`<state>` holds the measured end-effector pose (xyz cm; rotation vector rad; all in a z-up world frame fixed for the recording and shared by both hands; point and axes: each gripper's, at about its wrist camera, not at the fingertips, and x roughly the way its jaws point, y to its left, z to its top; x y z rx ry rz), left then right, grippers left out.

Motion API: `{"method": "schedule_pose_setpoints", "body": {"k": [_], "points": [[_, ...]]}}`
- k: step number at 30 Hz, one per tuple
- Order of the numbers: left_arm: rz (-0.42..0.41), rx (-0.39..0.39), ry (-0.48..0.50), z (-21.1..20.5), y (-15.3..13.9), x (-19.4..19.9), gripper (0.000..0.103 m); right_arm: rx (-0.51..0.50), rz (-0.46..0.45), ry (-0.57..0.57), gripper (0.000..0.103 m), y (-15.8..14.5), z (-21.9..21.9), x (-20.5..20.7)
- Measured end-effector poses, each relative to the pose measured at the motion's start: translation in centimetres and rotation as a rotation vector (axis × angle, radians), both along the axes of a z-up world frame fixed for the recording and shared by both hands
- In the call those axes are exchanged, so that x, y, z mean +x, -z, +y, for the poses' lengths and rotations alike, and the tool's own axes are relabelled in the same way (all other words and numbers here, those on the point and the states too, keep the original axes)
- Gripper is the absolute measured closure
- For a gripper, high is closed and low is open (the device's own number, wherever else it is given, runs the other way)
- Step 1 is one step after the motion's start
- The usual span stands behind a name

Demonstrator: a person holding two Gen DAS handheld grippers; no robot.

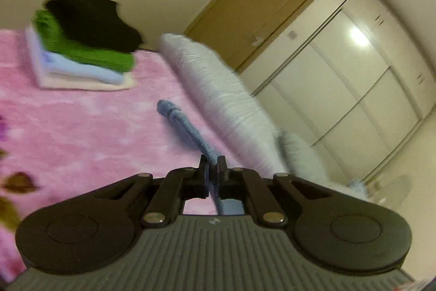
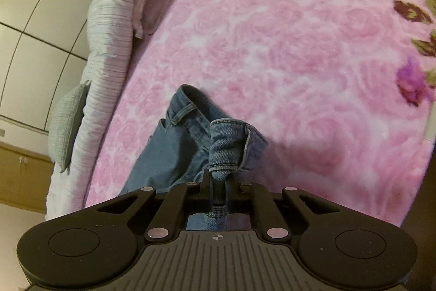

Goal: Fold clothes

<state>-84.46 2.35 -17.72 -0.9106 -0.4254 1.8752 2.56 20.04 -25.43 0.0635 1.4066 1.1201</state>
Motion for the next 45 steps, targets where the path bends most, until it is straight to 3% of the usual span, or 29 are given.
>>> {"method": "schedule_pose_setpoints", "body": {"k": [6, 7, 10, 14, 16, 18, 21, 23, 25, 28, 33, 39, 45], "points": [[-0.133, -0.533, -0.197, -2.5, 13.5, -1.1, 0.094, -0.125, -0.068, 0.015, 0.096, 3.8, -1.6, 0.6], [-0.148, -0.592, -0.226, -2.5, 15.4, -0.7, 0.092, -0.14, -0.079, 0.014, 0.096, 4.4, -1.8, 0.6], [-0.105, -0.564, -0.266, -2.4, 16.3, 0.4, 0.093, -0.156, -0.11, 0.004, 0.096, 5.4, -2.1, 0.6], [-0.07, -0.527, -0.223, -2.5, 14.5, -0.3, 0.1, -0.104, -0.186, -0.04, 0.096, 3.7, -2.0, -0.1], [-0.052, -0.558, -0.184, -1.9, 13.8, -0.6, 0.099, -0.1, -0.22, -0.058, 0.096, 3.4, -2.3, -0.3], [-0.037, -0.619, -0.173, -1.4, 13.5, -0.4, 0.092, -0.165, -0.236, -0.054, 0.094, 3.9, -2.5, 0.2], [-0.028, -0.689, -0.193, -1.7, 12.5, 1.0, 0.082, -0.264, -0.261, -0.047, 0.067, 4.7, -2.8, 0.8], [-0.039, -0.675, -0.193, -2.4, 11.6, 2.5, 0.079, -0.327, -0.28, -0.041, 0.063, 5.1, -2.9, 1.2], [-0.065, -0.679, -0.168, -2.9, 11.1, 4.5, 0.078, -0.319, -0.373, -0.029, 0.062, 3.6, -3.1, 1.3], [-0.077, -0.646, -0.042, -2.4, 10.2, 8.9, 0.078, -0.209, -0.324, -0.071, 0.062, 1.9, -2.7, 1.6], [-0.082, -0.624, 0.198, 2.0, 10.5, 16.0, 0.077, -0.118, -0.264, -0.204, 0.062, 1.2, 0.3, -1.6], [-0.094, -0.587, 0.38, 9.7, 11.7, 20.8, 0.077, -0.104, -0.302, -0.344, 0.062, 2.2, 3.8, -7.2], [-0.065, -0.612, 0.494, 17.3, 13.2, 22.6, 0.076, -0.129, -0.317, -0.357, 0.062, 3.1, 7.2, -11.2]]}}
